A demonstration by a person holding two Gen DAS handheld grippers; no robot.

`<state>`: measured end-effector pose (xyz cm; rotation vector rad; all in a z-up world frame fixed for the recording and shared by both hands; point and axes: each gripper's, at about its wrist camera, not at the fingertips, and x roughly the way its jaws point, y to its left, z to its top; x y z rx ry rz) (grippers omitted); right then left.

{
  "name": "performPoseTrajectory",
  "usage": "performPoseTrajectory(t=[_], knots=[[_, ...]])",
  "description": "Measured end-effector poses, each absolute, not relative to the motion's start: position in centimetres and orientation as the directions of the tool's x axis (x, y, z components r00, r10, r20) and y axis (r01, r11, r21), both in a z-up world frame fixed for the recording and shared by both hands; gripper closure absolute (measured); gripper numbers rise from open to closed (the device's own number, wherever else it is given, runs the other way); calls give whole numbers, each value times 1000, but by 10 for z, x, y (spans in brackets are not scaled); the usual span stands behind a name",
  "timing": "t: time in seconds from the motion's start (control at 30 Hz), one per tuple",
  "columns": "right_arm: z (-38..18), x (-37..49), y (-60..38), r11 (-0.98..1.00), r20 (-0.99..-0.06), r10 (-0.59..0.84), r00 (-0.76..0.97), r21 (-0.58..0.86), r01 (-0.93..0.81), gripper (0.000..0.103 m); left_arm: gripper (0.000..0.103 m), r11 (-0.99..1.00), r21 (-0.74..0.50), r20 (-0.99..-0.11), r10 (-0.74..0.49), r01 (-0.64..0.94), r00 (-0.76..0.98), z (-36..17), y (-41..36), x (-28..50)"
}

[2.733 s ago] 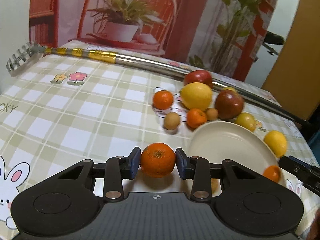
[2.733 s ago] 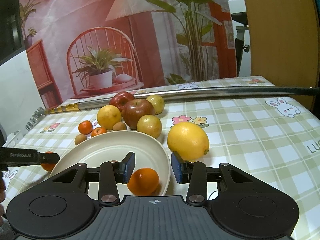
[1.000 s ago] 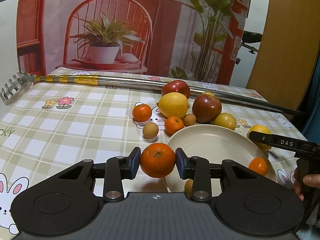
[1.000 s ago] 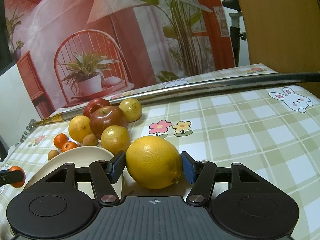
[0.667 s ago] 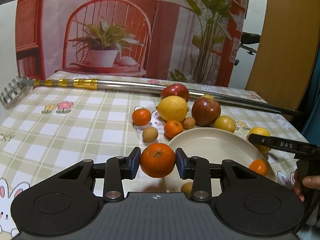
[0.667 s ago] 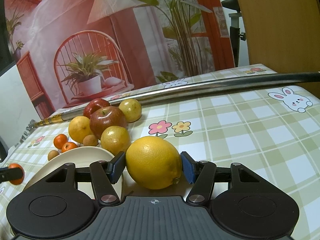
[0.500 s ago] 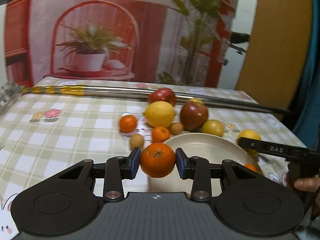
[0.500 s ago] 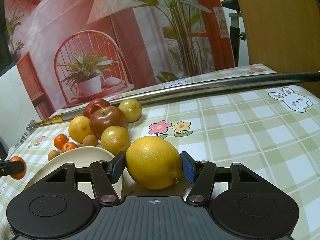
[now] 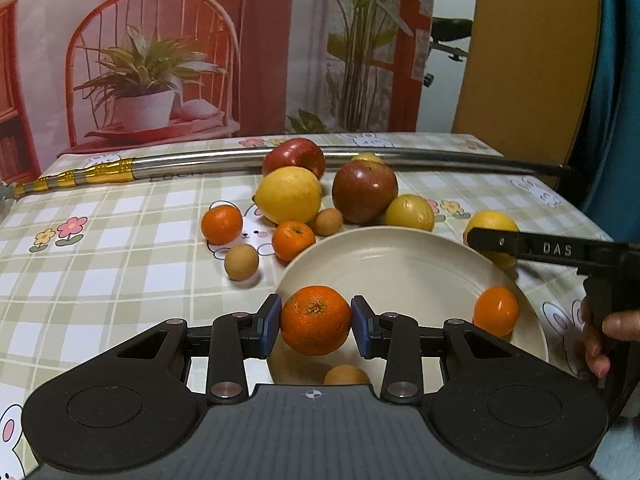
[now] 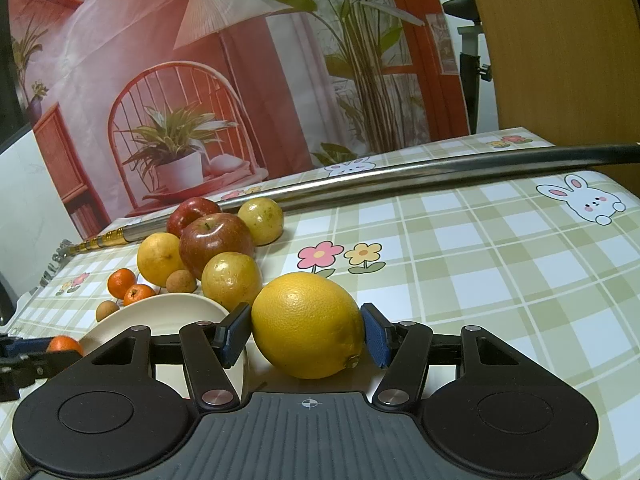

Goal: Organize fruits
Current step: 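Carry the tangerine and lemon over the white plate and open both tools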

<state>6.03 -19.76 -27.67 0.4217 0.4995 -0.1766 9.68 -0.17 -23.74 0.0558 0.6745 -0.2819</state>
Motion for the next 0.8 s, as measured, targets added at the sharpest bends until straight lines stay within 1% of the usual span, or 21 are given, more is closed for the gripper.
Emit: performPoseTrajectory(t=[0.27,0.33,0.4,0.5,0.63,0.8], knots=[[-265,44,-192,900,-475,-111,873,325,291,48,63,961,-50,-637,-240,271,732,-243,-1,95],[-258,40,-189,899,-461,-105,881,334,282,48,63,961,-59,-639,-243,269,730,-244,-1,95],[-250,38,-183,914,-442,-98,892,315,257,48,63,962,-65,-639,-245,267,729,-244,-1,95],[-239,42,-170,933,-422,-43,906,308,187,48,63,962,-67,-638,-246,265,730,-245,-1,94],[-238,53,-153,950,-435,15,900,286,123,48,63,962,-67,-638,-246,266,729,-245,-1,94],[-245,61,-136,967,-479,29,877,234,96,48,63,961,-64,-637,-246,268,730,-246,-2,93]])
